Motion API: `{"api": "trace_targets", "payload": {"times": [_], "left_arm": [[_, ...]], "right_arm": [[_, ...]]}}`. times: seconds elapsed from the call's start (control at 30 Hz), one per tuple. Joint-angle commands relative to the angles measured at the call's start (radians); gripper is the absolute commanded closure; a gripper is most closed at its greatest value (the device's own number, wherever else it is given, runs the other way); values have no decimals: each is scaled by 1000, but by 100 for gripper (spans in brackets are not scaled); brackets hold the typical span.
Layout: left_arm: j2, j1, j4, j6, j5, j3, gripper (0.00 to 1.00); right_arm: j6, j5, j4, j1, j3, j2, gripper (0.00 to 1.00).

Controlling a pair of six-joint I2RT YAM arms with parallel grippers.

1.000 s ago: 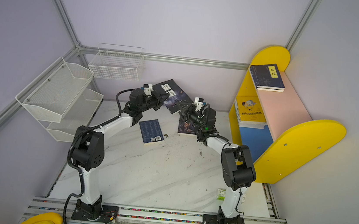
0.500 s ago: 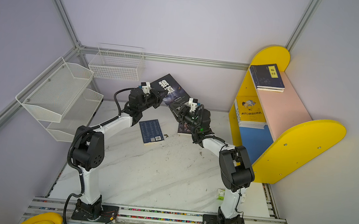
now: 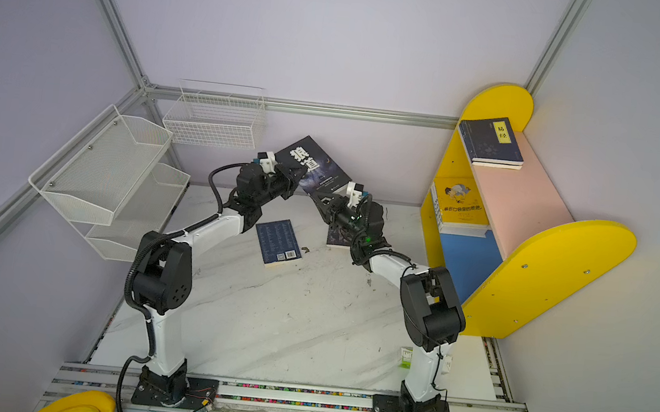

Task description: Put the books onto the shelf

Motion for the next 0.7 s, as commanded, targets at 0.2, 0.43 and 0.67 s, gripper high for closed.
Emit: {"api": "trace_targets", "payload": {"times": [0.2,0.43,0.67], "left_arm": [[-68,-4,102,4,10,-22,100],[-52,-1,86,4,23,1,79],[-54,25,48,7,64,-14,11]], "right_arm": [[7,54,46,3,39,20,82],[7,58,34,0,28,11,93],[-37,99,-3,-136,-59,-100,96]]}}
